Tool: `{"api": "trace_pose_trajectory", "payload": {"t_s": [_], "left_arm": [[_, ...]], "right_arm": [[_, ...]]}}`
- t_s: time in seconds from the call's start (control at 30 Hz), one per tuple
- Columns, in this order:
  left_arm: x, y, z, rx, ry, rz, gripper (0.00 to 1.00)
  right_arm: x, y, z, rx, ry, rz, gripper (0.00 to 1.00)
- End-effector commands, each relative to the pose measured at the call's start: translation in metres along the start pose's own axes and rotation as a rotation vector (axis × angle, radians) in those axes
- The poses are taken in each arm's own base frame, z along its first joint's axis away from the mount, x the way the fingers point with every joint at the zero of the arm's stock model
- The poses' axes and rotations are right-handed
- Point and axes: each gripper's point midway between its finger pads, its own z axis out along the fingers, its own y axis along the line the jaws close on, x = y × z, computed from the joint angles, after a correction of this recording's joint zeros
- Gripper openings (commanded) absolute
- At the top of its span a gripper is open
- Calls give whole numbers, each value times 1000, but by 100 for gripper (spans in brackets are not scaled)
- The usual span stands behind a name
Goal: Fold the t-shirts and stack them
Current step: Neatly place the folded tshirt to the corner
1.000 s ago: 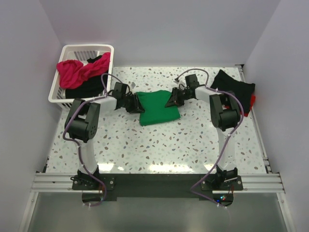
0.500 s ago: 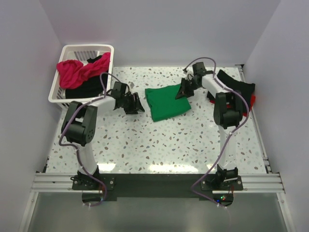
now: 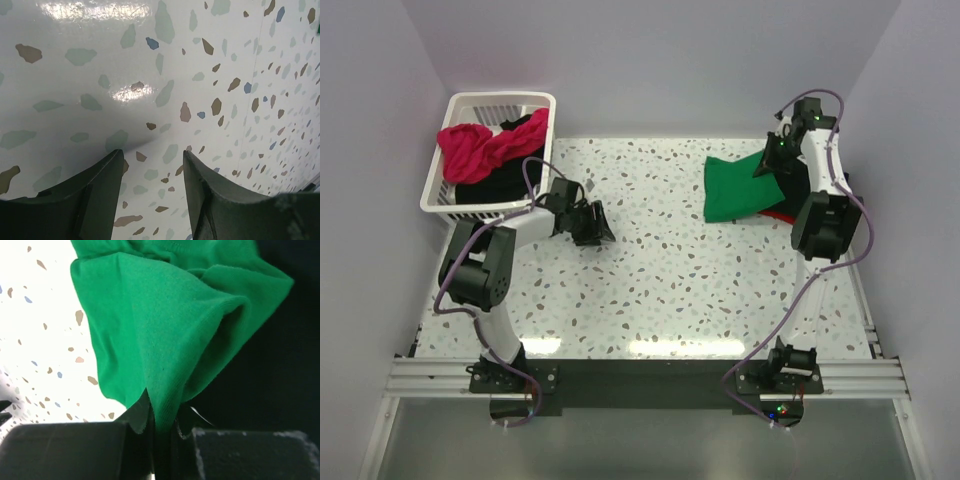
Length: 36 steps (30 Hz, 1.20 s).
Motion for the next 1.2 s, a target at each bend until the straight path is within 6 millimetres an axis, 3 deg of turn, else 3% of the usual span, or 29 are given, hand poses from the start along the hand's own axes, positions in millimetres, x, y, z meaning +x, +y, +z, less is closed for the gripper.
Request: {"api": "trace_pose_trajectory", "payload": {"t_s": [0.0, 0.43, 0.7, 1.03, 1.17], "left_arm": [[-3, 1, -9, -1, -31, 21, 56], [9, 6, -12, -8, -26, 10, 56], [16, 9, -15, -13, -24, 7, 56], [20, 9, -17, -10, -27, 2, 56], [19, 8, -18, -7, -30, 1, 56]], "right_arm": [[-10, -9, -29, 70, -27, -13, 0], [-67, -13, -99, 32, -276, 78, 0], [-97, -4, -147, -80, -425, 134, 0], [-108, 0, -181, -170, -500, 161, 0], [-105, -14, -183, -164, -496, 181, 0]]}}
